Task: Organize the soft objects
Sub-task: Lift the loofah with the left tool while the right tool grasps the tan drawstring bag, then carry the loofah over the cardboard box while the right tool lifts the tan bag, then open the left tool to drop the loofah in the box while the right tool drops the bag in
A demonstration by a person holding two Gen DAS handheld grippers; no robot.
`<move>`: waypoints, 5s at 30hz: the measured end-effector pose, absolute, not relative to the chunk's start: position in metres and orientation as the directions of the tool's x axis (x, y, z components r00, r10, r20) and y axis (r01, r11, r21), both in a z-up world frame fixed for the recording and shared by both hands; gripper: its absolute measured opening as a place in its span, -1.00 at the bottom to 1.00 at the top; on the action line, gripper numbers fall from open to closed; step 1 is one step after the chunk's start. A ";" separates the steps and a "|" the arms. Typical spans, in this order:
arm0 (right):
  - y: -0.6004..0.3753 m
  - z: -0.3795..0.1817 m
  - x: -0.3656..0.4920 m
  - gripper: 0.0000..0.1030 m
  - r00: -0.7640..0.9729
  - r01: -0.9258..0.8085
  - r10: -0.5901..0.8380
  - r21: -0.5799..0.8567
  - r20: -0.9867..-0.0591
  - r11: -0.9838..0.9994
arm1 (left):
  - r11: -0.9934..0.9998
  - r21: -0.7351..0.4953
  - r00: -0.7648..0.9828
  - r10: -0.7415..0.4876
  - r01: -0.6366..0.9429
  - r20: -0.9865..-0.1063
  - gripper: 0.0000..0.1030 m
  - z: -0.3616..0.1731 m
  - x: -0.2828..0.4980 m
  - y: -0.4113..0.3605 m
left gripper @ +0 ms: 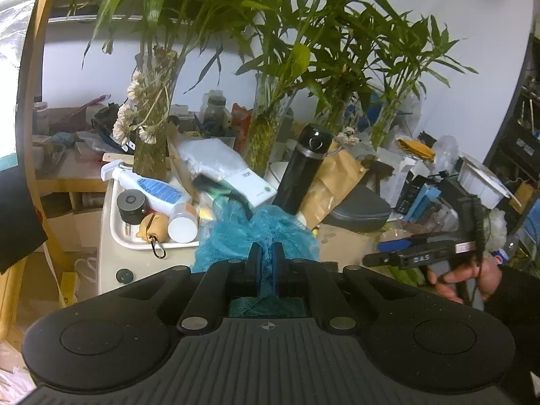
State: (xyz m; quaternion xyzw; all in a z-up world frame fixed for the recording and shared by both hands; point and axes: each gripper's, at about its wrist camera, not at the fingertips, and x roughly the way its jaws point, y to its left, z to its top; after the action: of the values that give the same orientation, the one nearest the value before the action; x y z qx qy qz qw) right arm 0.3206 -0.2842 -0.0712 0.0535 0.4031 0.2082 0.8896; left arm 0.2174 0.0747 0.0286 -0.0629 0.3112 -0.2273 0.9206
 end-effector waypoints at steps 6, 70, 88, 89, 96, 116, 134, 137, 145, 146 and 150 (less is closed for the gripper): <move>-0.270 -0.068 0.324 0.52 0.588 -0.404 0.441 0.226 -0.678 0.886 | 0.887 -0.267 0.708 -0.462 0.378 -0.535 -0.89 0.030 0.212 0.076; -0.296 0.082 0.229 -0.87 0.803 -0.363 0.428 0.231 -0.413 0.903 | 0.771 -0.058 0.517 -0.478 0.634 -0.710 -0.90 0.018 0.085 -0.020; -0.288 0.131 0.121 -0.87 0.742 -0.452 0.534 0.287 -0.405 0.845 | 0.810 -0.027 0.460 -0.360 0.586 -0.811 -0.98 0.020 0.079 -0.023; -0.286 0.129 0.117 -0.87 0.734 -0.454 0.537 0.287 -0.417 0.843 | 0.814 -0.033 0.455 -0.357 0.580 -0.816 -0.98 0.018 0.081 -0.024; -0.280 0.109 0.101 -0.87 0.676 -0.439 0.546 0.325 -0.495 0.838 | 0.837 0.001 0.461 -0.301 0.548 -0.835 -0.90 0.012 0.080 -0.029; -0.249 0.063 0.103 -0.86 0.529 -0.346 0.479 0.337 -0.701 0.876 | 0.914 0.014 0.532 -0.223 0.404 -0.817 -0.08 0.020 0.072 -0.020; -0.201 0.029 0.114 0.94 0.556 -0.345 0.368 0.195 -0.746 0.918 | 0.954 -0.108 0.611 -0.264 0.280 -0.746 -0.07 0.029 0.083 0.008; -0.203 0.032 0.114 0.97 0.574 -0.333 0.357 0.188 -0.737 0.924 | 0.954 -0.126 0.622 -0.274 0.272 -0.733 -0.07 0.030 0.091 0.008; -0.218 0.047 0.109 1.00 0.637 -0.327 0.326 0.138 -0.699 0.935 | 0.949 -0.127 0.646 -0.291 0.289 -0.705 -0.07 0.042 0.104 -0.007; -0.221 0.048 0.108 1.00 0.642 -0.326 0.326 0.138 -0.694 0.935 | 0.948 -0.125 0.648 -0.294 0.294 -0.703 -0.07 0.043 0.104 -0.008; -0.232 0.048 0.110 1.00 0.651 -0.305 0.311 0.137 -0.692 0.942 | 0.941 -0.125 0.650 -0.308 0.313 -0.695 -0.07 0.047 0.100 -0.010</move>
State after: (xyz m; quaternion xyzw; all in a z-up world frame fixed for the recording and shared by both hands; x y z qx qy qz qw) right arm 0.1102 -0.2319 0.0478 0.0041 0.3817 0.1697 0.9086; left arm 0.1000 -0.0099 0.0471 0.0030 0.3820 -0.1710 0.9082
